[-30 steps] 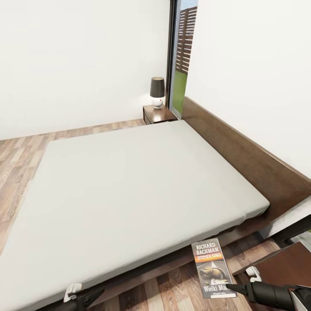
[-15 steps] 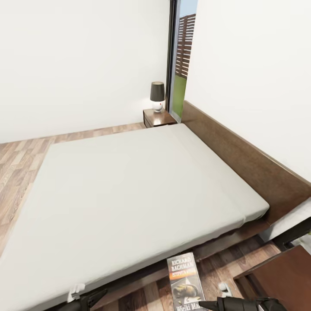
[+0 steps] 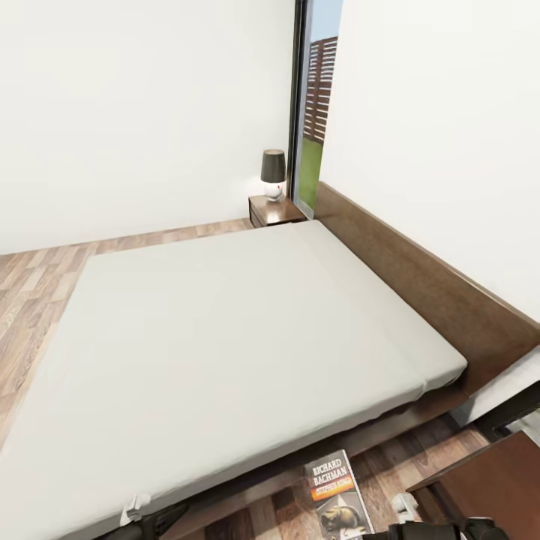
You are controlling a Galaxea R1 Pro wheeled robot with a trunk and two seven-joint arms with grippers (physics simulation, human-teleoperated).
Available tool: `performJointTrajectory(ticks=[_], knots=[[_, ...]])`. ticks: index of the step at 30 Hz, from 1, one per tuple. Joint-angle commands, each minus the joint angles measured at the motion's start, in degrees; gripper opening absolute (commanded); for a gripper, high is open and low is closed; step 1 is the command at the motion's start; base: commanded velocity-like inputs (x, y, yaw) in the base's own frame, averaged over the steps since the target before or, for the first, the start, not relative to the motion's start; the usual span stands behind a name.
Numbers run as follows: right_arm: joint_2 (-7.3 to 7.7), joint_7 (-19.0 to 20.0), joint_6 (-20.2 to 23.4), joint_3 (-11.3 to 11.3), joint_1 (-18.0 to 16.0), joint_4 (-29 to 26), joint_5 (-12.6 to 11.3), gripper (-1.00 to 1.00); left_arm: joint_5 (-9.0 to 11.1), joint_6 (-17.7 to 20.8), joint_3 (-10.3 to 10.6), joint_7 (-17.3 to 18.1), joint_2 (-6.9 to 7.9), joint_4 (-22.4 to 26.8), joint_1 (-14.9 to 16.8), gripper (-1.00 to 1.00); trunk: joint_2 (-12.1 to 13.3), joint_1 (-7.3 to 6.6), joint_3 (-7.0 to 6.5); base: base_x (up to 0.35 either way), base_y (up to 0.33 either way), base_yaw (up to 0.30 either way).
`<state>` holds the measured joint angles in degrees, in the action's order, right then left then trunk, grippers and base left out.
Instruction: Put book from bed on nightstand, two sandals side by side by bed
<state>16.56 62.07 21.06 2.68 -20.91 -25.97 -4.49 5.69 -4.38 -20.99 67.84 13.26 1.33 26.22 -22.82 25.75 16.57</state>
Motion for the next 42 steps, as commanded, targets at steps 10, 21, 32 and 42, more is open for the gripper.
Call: performJointTrajectory(ticks=[10,21,32,42], knots=[[2.51,0.15,-0.92,0.40,0.00,1.61,-0.95,-1.00,0.55,-0.46,0.51,-1.20,-0.18,-0.10,0.06,1.00,-0.10,0.03,-0.83,0.000,0.000,0.000],[2.45,-0.21,-1.08,0.40,0.00,2.56,-0.89,-1.00,0.55,-0.46,0.51,-1.22,-0.28,-0.10,0.06,1.00,-0.10,0.03,-1.86,0.000,0.000,0.000],[2.13,-0.34,-1.11,0.48,0.00,2.59,-0.87,-1.00,0.55,-0.46,0.51,-1.22,-0.34,-0.10,0.06,1.00,-0.10,0.03,-2.88,0.000,0.000,0.000],[2.08,-0.37,-1.11,0.46,0.00,2.61,-0.87,-1.00,0.55,-0.46,0.51,-1.22,-0.34,-0.10,0.06,1.00,-0.10,0.03,-3.49,0.000,0.000,0.000]])
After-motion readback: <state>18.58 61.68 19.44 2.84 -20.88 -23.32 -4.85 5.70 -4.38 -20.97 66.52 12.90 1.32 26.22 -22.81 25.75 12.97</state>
